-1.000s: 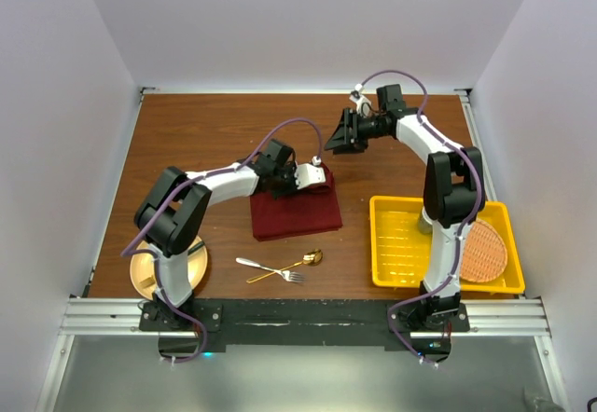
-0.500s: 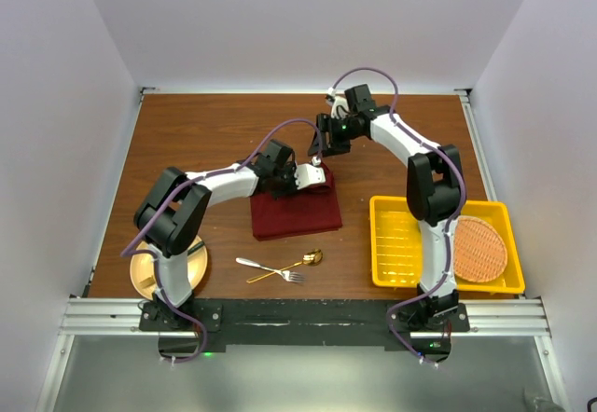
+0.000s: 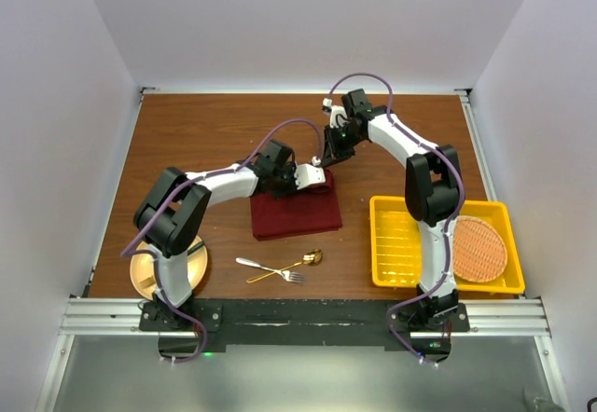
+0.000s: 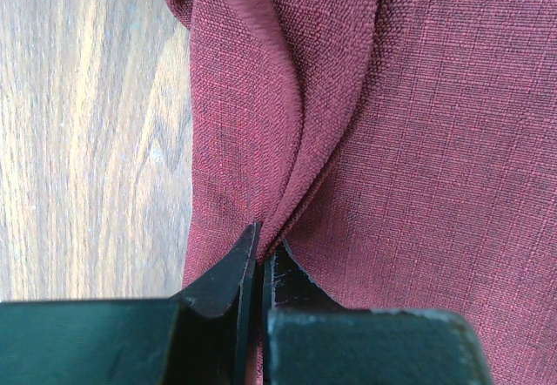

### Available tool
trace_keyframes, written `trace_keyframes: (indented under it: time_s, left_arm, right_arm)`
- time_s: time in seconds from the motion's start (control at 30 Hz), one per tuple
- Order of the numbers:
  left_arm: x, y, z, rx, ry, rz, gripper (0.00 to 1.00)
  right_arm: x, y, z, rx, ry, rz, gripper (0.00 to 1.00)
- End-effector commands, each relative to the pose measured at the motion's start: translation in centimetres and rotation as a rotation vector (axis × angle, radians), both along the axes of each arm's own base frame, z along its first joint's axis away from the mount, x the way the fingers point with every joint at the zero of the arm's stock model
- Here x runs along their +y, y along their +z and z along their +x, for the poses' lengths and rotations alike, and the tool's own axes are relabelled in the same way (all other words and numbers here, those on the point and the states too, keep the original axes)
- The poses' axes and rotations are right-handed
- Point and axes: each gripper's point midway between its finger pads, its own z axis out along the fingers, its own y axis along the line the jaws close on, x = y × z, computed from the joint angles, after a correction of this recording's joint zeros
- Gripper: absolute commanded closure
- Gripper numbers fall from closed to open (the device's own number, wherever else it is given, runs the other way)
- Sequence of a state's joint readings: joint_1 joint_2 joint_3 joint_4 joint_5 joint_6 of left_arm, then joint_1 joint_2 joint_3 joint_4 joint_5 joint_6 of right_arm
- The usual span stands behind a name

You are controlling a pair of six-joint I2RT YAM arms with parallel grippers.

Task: Fold the napkin into a case and place the utensils inside
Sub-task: Fold the lower triangle-folded napkin at the center of the board.

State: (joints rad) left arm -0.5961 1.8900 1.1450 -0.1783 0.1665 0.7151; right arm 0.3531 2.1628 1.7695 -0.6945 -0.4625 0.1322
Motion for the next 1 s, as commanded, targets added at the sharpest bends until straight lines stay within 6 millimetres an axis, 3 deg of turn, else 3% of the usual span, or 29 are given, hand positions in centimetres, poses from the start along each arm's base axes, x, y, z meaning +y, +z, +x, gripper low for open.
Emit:
trace_keyframes:
  time_s: [0.0,0.2,0.4,0.47,0.6,0.7,0.77,0.83,0.93,0.97]
  left_arm:
    - [-0.1,1.1,-0.5,0.004,0.023,-0.039,0.97]
    - [-0.7,3.4,-0.2,0.011,0.074,-0.098,0.75]
    - [-1.3,6.6,-1.2,0.022,0.062,-0.163,0.67]
    - [-1.3,6.8,-2.5,0.062,0.031,-0.170,0.62]
    - [-0.9,9.2,-4.1,0.068,0.018,-0.216,0.61]
    - [0.0,10.6,-3.1,0.075,0.110,-0.275,0.57]
    - [0.9,11.6,-1.2,0.088,0.198,-0.319,0.56]
    - [1.9,10.7,0.3,0.150,0.281,-0.334,0.55]
    - [2.0,11.4,3.3,0.197,0.355,-0.392,0.55]
    - [2.0,10.2,3.8,0.231,0.378,-0.383,0.55]
  right_arm:
    - [-0.5,2.3,-1.0,-0.033,0.041,-0.008,1.00]
    - [-1.1,0.8,-2.7,-0.007,0.083,-0.036,1.00]
    - [-1.9,-1.1,-4.0,0.023,0.104,-0.070,1.00]
    - [-2.0,-1.4,-4.1,0.025,0.105,-0.074,1.00]
    - [-2.4,-2.0,-4.3,0.009,0.142,-0.091,1.00]
    - [-2.4,-2.2,-4.4,0.003,0.151,-0.096,1.00]
    - [-2.5,-2.3,-4.4,0.002,0.153,-0.095,1.00]
    - [-2.5,-2.5,-4.3,0.002,0.155,-0.098,1.00]
    - [-2.5,-2.7,-4.2,-0.001,0.156,-0.103,1.00]
    - [-2.5,-2.7,-4.2,-0.002,0.159,-0.103,1.00]
